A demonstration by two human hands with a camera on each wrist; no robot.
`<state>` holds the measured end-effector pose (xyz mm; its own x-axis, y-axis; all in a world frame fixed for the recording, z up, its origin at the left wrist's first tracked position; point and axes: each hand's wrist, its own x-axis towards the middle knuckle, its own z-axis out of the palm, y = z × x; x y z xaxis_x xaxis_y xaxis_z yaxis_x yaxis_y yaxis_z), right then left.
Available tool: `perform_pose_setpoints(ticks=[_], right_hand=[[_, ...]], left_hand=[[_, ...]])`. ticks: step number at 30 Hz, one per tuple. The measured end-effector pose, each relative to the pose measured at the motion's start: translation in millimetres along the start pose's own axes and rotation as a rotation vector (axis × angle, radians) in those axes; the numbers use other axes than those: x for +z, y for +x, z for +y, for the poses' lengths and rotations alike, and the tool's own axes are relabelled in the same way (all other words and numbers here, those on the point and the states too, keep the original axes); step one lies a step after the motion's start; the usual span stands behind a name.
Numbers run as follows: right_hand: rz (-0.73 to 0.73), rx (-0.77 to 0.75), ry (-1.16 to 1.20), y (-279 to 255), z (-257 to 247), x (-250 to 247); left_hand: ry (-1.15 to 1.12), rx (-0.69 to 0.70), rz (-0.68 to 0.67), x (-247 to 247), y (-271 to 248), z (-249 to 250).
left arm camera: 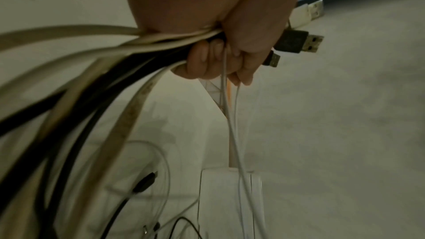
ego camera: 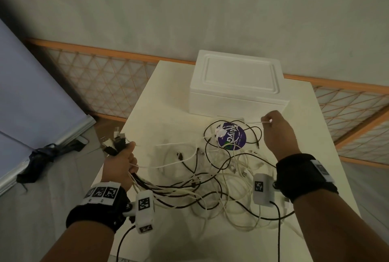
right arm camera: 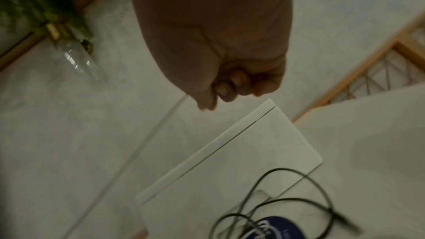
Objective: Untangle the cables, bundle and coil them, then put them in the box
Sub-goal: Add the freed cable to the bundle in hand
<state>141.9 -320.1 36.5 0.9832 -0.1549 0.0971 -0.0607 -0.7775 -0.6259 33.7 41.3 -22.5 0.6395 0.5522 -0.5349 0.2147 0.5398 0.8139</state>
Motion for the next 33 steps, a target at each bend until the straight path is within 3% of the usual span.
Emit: perform_pose_setpoints(ticks=[3,5,6,8,10,12,13,17,21,25,27,31,33], right_hand=[[-0.226,0.230,-0.455,-11.0,8.6,-1.1],[-0.298,0.211,-0.654,-20.0,-1.3,0.4],[-0.278,0.101,-0.627,-26.1,-11.7,2.1],[-0.277,-0.210,-0.273,-45.0,-43.5,7.3],[-0.519,-0.414,0.083,-75.3,-87.8,12.8],[-0.807,-0.498,0.204,-103.7,-120.6,27.1],[-0.872,-0.503,0.237,-113.1,-128.0,37.1],[-0.884,-0.441,0.184,-113.0,-119.5,54.3],[-0.998,-0.372,0.098,-104.1,-93.3,49.3],[-0.765,-0.266,-0.058,-91.4,-65.8,67.8],[-0.752,-0.344,-0.189,-91.3,-60.0,80.9],[-0.889,-0.490,-0.386,-104.2,-60.3,108.8],[-0.840,-0.556,-0.400,-110.5,-62.6,118.9]], left_hand=[[0.062,0.078,-0.003,10.9,-12.8,4.4],[0.079,0.140,-0.043,19.8,-24.8,8.0],[0.075,0.171,-0.080,25.1,-31.4,9.3],[0.063,0.217,-0.178,37.7,-47.2,10.9],[0.074,0.241,-0.291,52.5,-65.9,9.5],[0.120,0.267,-0.359,66.4,-84.9,8.3],[0.139,0.279,-0.373,70.4,-92.0,8.9],[-0.010,0.237,-0.458,66.5,-97.8,13.0],[-0.201,0.071,-0.376,43.8,-89.3,8.3],[-0.220,-0.050,-0.254,17.9,-74.3,-6.4],[-0.226,-0.105,-0.189,7.9,-68.6,-16.6],[-0.230,-0.172,-0.096,-0.8,-66.6,-30.1],[-0.220,-0.179,-0.077,-3.1,-68.5,-31.7]])
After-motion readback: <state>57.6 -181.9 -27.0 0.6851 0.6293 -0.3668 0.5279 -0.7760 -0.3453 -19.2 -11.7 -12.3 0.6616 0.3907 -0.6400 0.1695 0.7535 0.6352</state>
